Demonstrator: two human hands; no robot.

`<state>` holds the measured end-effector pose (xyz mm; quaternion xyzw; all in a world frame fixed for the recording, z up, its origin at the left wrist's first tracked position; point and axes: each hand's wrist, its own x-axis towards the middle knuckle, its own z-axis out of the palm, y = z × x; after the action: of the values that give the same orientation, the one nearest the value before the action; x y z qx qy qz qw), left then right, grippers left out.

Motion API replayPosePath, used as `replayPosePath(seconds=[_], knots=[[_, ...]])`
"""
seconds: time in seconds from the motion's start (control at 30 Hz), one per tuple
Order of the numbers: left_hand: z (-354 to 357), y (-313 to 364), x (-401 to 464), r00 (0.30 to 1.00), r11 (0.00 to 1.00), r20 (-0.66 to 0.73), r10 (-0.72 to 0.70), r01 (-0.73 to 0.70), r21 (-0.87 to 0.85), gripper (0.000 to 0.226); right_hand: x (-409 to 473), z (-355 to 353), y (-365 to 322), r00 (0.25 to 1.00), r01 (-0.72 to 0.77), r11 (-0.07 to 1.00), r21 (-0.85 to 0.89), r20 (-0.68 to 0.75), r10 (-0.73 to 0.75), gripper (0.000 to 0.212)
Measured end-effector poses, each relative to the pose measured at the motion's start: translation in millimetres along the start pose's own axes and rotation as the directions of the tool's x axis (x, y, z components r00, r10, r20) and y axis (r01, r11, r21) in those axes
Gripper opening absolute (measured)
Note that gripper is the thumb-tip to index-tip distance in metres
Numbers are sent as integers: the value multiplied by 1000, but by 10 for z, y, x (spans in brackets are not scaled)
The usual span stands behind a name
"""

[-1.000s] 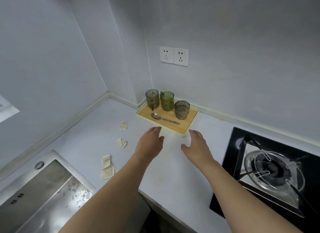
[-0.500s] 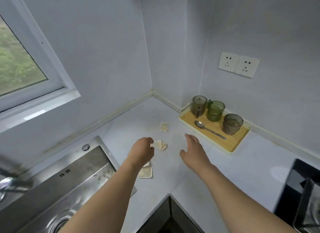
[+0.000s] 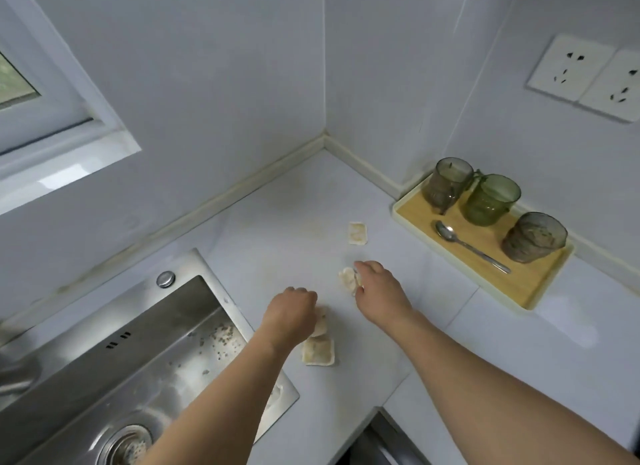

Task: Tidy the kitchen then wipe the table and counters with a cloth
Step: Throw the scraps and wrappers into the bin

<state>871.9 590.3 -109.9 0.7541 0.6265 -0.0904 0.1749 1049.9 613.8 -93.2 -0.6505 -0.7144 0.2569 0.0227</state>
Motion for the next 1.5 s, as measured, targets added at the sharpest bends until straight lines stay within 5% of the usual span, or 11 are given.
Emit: replayPosePath(seconds=[0.1,0.27,0.57,0.67,0.83,1.07,1.2,1.33,1.5], knots=[[117,10,101,993,980,-9,119,-116,164,18,222,93,43,1000,-10,998,-63,13,11,52],[238,-9,195,993,981,-39,107,-99,168,21,471,281,61,999,17,989,-144,48,-10,45],[164,-190,76,975,970,123,188,-164,-178,18,530,401,-20,999,-22,978,-206,36,30,31],[248,-103,-47,962,973,158,223,-210,-93,22,512,432,-54,998,-49,983,-175,27,54,38],[370,43,-146,979,979,96,178,-186,86,23,553,481,-60,996,-77,986,-145,36,83,35],[224,-32,-90,987,990,85,135,-131,-52,19,605,369,2,995,-97,990,104,-27,101,5],[-11,-103,64,999,985,-28,45,-49,-164,22,798,156,22,985,-119,975,187,-100,139,10],[-122,-112,239,990,980,-128,-59,33,-198,25,1141,-25,15,976,-151,981,125,-137,168,26],[-156,-119,340,993,976,-115,-18,-8,-216,26,1541,-105,38,976,-160,987,2,-153,158,28]])
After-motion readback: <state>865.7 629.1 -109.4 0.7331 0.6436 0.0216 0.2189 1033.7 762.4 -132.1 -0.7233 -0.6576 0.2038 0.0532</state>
